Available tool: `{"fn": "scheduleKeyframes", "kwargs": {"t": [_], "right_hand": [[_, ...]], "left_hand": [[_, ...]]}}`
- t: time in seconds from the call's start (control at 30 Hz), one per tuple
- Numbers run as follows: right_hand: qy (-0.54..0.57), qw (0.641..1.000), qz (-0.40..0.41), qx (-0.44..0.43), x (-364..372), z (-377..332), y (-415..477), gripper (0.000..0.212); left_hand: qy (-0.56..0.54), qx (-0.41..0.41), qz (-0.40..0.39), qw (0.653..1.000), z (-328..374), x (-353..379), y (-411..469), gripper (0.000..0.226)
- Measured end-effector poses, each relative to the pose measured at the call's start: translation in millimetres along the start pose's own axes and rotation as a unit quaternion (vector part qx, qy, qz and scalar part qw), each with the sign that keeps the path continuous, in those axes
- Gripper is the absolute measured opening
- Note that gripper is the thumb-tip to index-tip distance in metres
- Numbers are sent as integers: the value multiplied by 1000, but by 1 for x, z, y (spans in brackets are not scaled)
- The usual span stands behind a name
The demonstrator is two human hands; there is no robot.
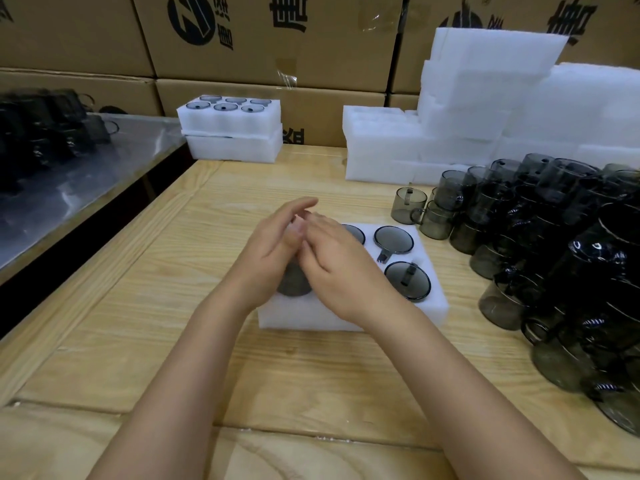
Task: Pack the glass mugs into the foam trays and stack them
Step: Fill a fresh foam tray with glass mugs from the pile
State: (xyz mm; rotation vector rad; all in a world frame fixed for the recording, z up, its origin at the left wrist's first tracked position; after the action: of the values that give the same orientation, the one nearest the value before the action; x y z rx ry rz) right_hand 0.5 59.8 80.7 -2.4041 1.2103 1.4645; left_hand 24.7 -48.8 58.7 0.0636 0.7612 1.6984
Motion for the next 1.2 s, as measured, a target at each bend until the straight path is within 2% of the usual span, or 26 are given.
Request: {"fn": "scheduleKeyframes", "kwargs": {"t": [0.07,0.13,0.2,0.23,0.3,0.37,0.47,0.57,0.7,0.8,0.87,0.9,0.97,1.0,1.07,1.13,1.2], "right_hand": [[-109,993,-50,-12,13,-7,10,37],[-165,983,-83,-23,23,-10,12,44],[-195,976,-86,-34,26,-9,9,48],[-232,967,-93,-46,27,-8,6,52],[-314,938,-125,-72,32,-2,0,59],[-338,925,-154,-75,34,2,-1,62],[-341,918,-181,-89,33,3,2,63],[-346,920,-159,-95,34,4,-1,62],[-296,949,-95,-41,35,7,-10,64],[-258,965,-42,13,28,12,-20,61],[-265,962,9,61,10,24,-28,65],[-277,957,31,86,-2,33,-32,70],[-298,943,27,143,-23,58,-40,72],[-288,941,0,177,-30,71,-44,70],[-222,944,-66,237,-34,90,-48,62],[-182,946,-92,250,-33,97,-47,57],[-179,947,-100,249,-31,99,-44,56]], "left_hand": [[-6,9,34,999,-1,-7,1,74],[-9,24,36,999,2,-10,1,65],[29,33,-13,999,4,-6,0,48],[74,23,-50,996,5,-3,-1,47],[179,-19,-124,976,2,5,-4,56],[233,-42,-156,959,-3,9,-5,66],[257,-56,-163,951,-4,11,-2,61],[261,-38,-148,953,-4,11,-5,68],[248,37,-20,968,7,10,-16,59],[347,144,55,925,20,12,-18,48],[401,190,85,892,27,17,-16,44],[418,190,86,884,29,23,-16,45],[424,143,40,893,30,41,-16,52],[422,112,1,899,30,53,-18,58],[458,84,-66,882,26,74,-24,64],[494,89,-95,860,22,81,-25,62],[490,106,-95,860,18,78,-24,61]]}}
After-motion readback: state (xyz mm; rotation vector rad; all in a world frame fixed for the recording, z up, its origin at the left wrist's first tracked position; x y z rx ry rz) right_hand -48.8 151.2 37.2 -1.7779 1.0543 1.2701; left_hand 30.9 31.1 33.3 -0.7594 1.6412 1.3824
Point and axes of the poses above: each hand's wrist, its own y-axis towards the middle knuckle, its own x-axis out of the palm, z = x × y, the point moved 3 cm from there along y, towards the middle knuckle, and after that the axes turned 6 degrees about x, right-handed, at the moved point
